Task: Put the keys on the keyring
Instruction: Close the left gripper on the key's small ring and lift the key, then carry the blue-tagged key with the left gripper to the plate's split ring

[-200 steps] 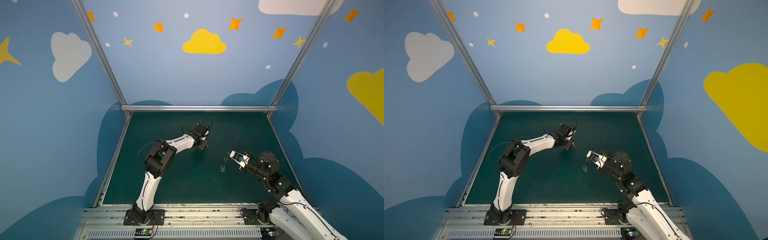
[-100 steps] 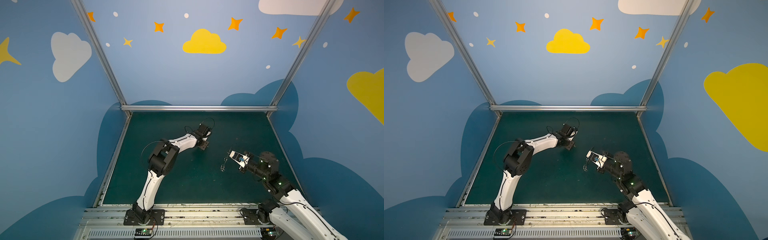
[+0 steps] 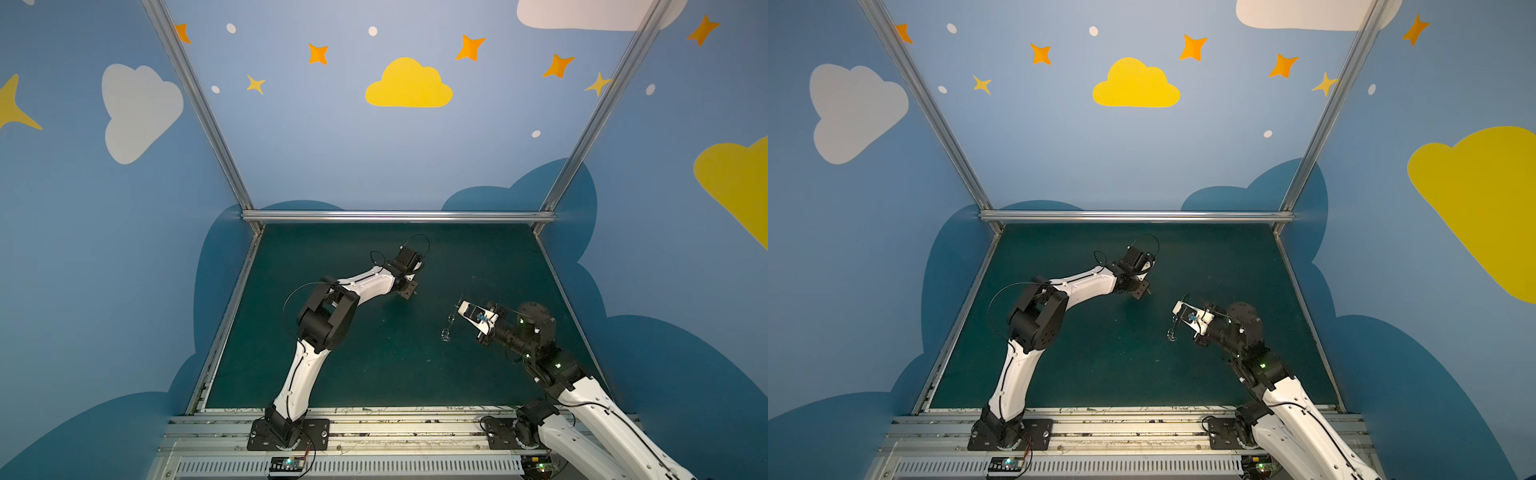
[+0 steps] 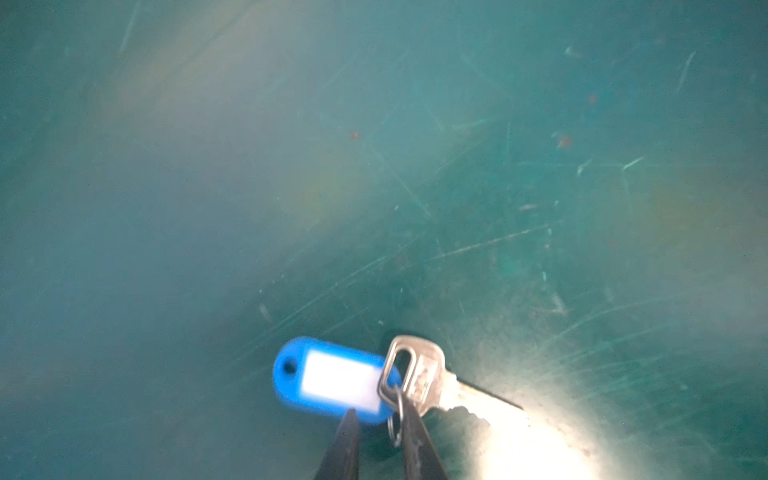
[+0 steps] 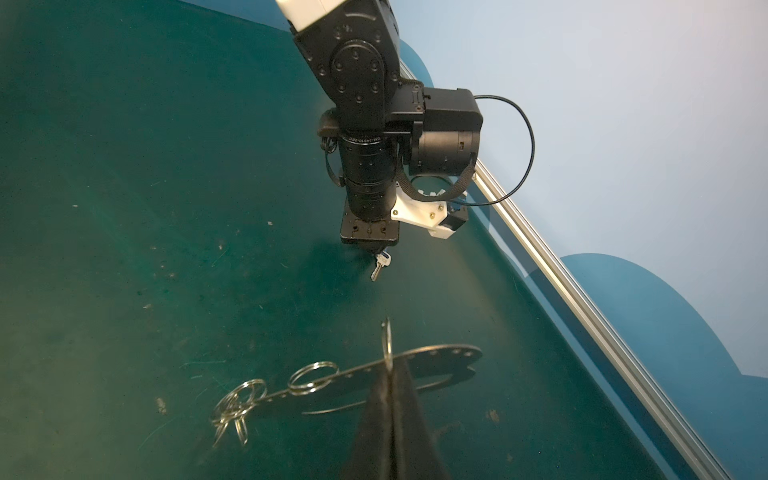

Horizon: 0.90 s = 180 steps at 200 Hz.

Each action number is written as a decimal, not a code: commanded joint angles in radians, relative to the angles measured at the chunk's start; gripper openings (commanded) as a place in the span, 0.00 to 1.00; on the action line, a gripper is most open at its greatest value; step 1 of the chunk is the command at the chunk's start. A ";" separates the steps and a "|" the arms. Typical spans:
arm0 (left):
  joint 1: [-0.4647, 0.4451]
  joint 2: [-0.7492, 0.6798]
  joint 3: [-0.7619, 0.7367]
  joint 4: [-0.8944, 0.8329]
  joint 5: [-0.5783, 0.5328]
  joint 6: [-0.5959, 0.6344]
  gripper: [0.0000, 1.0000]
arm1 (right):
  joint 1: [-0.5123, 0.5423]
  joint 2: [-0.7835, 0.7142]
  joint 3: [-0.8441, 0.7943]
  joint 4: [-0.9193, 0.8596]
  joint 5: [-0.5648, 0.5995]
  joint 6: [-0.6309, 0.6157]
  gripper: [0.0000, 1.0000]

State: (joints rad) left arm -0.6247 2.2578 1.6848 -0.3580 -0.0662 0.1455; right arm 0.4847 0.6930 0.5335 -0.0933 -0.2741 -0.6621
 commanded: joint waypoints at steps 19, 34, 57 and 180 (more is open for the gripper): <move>-0.001 0.029 0.032 -0.024 -0.011 0.002 0.20 | -0.007 -0.001 -0.006 0.033 -0.017 0.004 0.00; -0.001 0.031 0.035 -0.022 -0.009 0.001 0.18 | -0.009 0.000 -0.008 0.032 -0.019 0.004 0.00; -0.003 0.031 0.038 -0.012 -0.003 0.004 0.15 | -0.010 0.001 -0.008 0.034 -0.020 0.006 0.00; -0.006 0.059 0.070 -0.058 0.000 0.005 0.13 | -0.011 -0.006 -0.006 0.032 -0.027 0.009 0.00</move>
State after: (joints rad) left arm -0.6250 2.2860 1.7256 -0.3687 -0.0647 0.1459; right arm 0.4793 0.6952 0.5327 -0.0925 -0.2821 -0.6617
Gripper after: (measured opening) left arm 0.136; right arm 0.047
